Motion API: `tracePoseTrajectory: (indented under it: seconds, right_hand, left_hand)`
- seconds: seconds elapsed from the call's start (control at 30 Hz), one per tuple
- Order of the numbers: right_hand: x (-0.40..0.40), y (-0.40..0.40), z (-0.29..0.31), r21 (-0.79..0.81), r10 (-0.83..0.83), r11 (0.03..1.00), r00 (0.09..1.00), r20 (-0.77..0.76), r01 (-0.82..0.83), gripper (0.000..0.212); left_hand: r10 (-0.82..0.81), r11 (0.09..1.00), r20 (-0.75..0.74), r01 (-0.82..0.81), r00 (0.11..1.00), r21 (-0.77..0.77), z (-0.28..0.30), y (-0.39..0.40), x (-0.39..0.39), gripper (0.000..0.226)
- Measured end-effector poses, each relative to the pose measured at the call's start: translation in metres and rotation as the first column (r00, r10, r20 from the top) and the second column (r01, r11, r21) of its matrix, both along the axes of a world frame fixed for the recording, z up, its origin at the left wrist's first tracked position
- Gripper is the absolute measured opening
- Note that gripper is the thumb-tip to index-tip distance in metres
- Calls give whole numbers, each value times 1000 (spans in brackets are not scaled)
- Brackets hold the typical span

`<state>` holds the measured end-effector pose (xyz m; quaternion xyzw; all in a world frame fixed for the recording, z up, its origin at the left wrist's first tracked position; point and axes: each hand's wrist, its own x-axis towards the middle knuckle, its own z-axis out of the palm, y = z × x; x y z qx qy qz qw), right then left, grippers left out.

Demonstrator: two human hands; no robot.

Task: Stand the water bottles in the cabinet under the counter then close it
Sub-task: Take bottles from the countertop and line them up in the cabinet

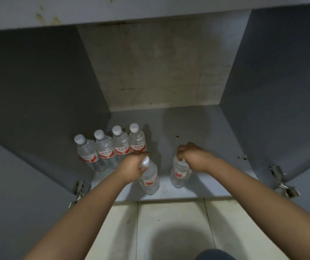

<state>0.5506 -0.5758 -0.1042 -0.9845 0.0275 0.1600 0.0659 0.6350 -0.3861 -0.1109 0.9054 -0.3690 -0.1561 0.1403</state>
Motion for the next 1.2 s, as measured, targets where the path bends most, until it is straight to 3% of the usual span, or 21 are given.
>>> tracePoseTrajectory:
  seconds: [0.13, 0.23, 0.33, 0.5, 0.77, 1.0, 1.2]
  right_hand:
    - [-1, 4, 11, 93, 110, 990, 994, -9, -108, 41]
    - [1, 9, 14, 69, 23, 997, 1000, 6, -23, 47]
    - [6, 8, 12, -4, -97, 995, 995, 15, 97, 43]
    - [7, 13, 5, 19, -233, 972, 971, 46, 232, 38]
    - [31, -18, 7, 93, -261, 963, 960, 100, 252, 32]
    - [62, -31, -10, 199, -262, 956, 930, 259, 214, 37]
    - [85, -26, -21, 240, -271, 949, 922, 277, 206, 33]
  left_hand:
    - [-13, 1000, -5, 13, 1000, 25, 6, -4, -5, 37]
    - [-29, 999, -9, 29, 1000, 29, 8, -9, -7, 28]
    - [-21, 997, 12, 20, 1000, 74, 9, -14, -7, 31]
    - [-9, 983, 73, -5, 997, 183, 7, -20, -3, 38]
    - [-66, 986, 86, 51, 994, 161, 22, -53, 34, 23]
    - [-132, 960, 199, 75, 971, 270, 1, -81, 66, 38]
    - [-128, 964, 272, 56, 954, 258, -11, -91, 80, 45]
